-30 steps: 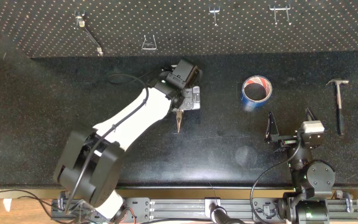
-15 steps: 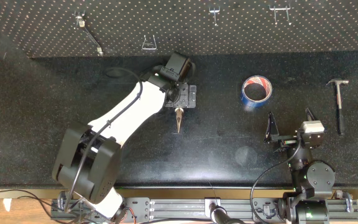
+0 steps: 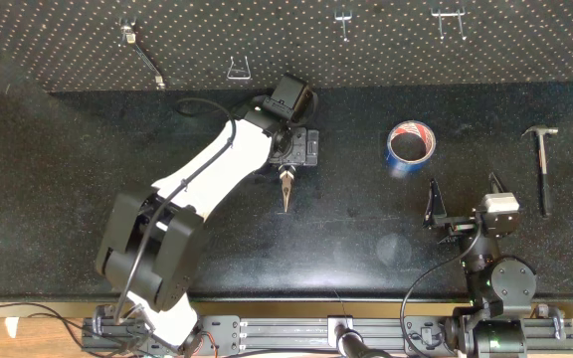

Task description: Place Tools Onto Pegboard

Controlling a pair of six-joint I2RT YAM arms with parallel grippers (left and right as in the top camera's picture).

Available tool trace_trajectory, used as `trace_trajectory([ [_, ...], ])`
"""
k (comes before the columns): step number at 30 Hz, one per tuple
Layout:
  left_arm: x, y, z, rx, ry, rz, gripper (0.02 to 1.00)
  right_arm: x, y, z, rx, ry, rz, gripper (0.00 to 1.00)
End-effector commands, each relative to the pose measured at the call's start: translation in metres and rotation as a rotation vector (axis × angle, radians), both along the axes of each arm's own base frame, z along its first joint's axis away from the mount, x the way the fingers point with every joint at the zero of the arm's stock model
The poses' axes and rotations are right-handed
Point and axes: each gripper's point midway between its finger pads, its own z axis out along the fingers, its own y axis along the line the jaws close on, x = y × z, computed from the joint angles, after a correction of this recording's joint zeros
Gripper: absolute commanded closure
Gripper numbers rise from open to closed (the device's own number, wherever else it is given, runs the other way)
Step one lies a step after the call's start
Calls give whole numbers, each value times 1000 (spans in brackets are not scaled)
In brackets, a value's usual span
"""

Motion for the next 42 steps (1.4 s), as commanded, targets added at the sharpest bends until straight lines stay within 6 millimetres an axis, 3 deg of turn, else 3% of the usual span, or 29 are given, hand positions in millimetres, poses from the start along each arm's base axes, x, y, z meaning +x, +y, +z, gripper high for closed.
trace_trajectory([
  [1,7,0,0,-1,-7,36,20,0,-1,-1,-14,-2,-5,1],
  [42,15,0,-14,15,-5,80,20,0,-1,-1,-14,-1,-5,1],
])
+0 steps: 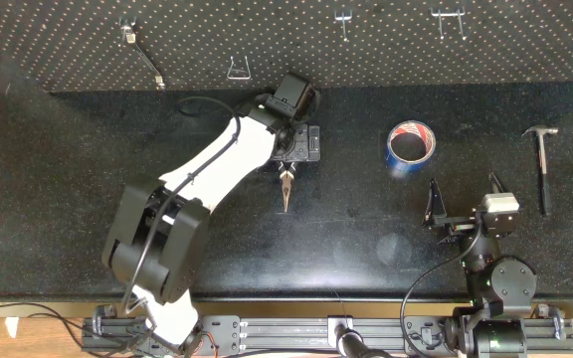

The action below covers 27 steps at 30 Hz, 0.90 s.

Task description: Place Tools Onto Pegboard

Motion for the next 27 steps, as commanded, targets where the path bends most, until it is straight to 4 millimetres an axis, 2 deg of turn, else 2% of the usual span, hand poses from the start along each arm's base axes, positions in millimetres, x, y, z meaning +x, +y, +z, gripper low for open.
trace_trajectory([
  [1,6,4,-5,28,3,23,20,0,-1,-1,-14,-2,-5,1],
  [12,5,4,-5,31,5,15,23,0,-1,-1,-14,-2,-5,1],
  [14,5,4,-5,31,5,15,51,0,-1,-1,-14,-2,-5,1],
  [16,5,4,-5,31,5,15,198,0,-1,-1,-14,-2,-5,1],
  [20,5,4,-5,30,5,15,321,0,-1,-1,-14,-2,-5,1],
  [27,5,4,-5,30,3,16,413,0,-1,-1,-14,-2,-5,1],
])
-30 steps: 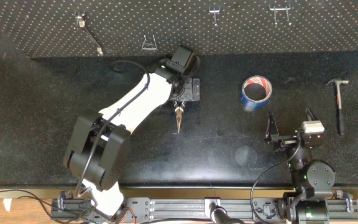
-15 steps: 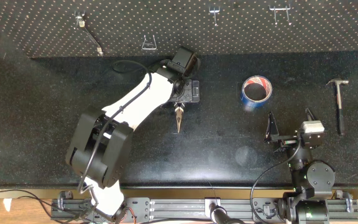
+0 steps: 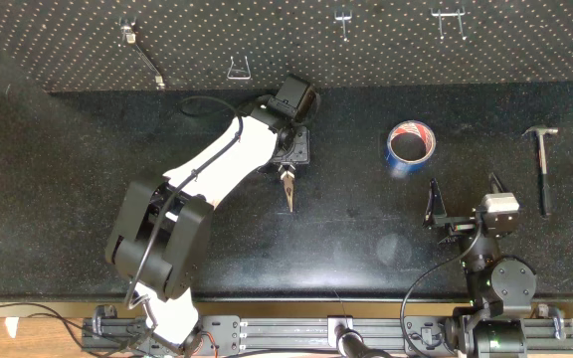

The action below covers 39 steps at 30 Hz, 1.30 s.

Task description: Place Tools Onto Pegboard

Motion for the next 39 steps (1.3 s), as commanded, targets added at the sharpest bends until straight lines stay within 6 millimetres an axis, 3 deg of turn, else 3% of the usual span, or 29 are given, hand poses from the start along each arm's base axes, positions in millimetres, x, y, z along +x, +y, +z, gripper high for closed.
trace_trajectory([
  [1,9,0,2,6,-19,13,417,0,-1,-1,-14,-1,-5,1],
  [11,10,0,2,4,-23,13,437,0,-1,-1,-14,-2,-5,1],
  [22,12,-1,3,-1,-32,13,584,0,-1,-1,-14,-1,-5,1],
  [26,12,-2,3,-2,-32,14,829,0,-1,-1,-14,-1,-5,1],
  [27,12,-1,3,-2,-32,14,991,0,-1,-1,-14,-2,-5,1],
  [30,8,0,4,2,-18,13,989,0,-1,-1,-14,-2,-5,1],
  [33,-8,11,25,13,7,32,991,0,-1,-1,-14,-1,-5,1],
  [36,-19,39,57,-22,1,226,991,0,-1,-1,-14,-1,-5,1],
  [39,-28,55,84,-51,-52,268,989,0,-1,-1,-14,-1,-5,1],
])
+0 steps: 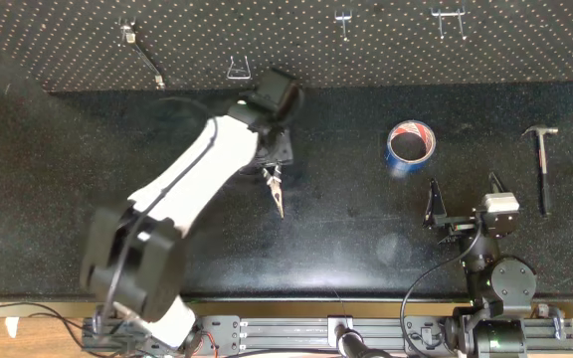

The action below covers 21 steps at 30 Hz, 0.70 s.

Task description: Place Tools Onto Pegboard

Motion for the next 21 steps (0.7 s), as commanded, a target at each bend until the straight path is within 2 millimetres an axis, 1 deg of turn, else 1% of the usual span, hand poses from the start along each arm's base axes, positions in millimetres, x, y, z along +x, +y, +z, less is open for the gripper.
trace_trajectory([
  [1,-10,25,48,-49,-111,117,991,0,-1,-1,-14,-1,-5,1],
  [2,-15,27,55,-57,-130,118,989,0,-1,-1,-14,-1,-5,1],
  [3,-22,34,63,-50,-162,122,989,0,-1,-1,-14,-1,-5,1],
  [6,-32,47,70,-17,-203,132,989,0,-1,-1,-14,-2,-5,1],
  [9,-42,75,81,84,-290,169,989,0,-1,-1,-14,-2,-5,1],
  [11,-51,97,91,157,-365,197,991,0,-1,-1,-14,-2,-5,1],
  [12,-52,111,96,209,-430,220,989,0,-1,-1,-14,-1,-5,1],
  [13,-44,116,99,246,-483,190,991,0,-1,-1,-14,-1,-5,1],
  [14,-34,117,102,262,-525,147,993,0,-1,-1,-14,-2,-5,1],
  [15,-12,115,112,275,-608,85,991,0,-1,-1,-14,-1,-5,1],
  [16,4,112,126,287,-682,38,991,0,-1,-1,-14,-2,-5,1],
  [17,22,109,148,310,-788,-11,993,0,-1,-1,-14,-1,-5,1],
  [21,58,100,203,324,-1050,-10,991,0,-1,-1,-14,-1,-5,1],
])
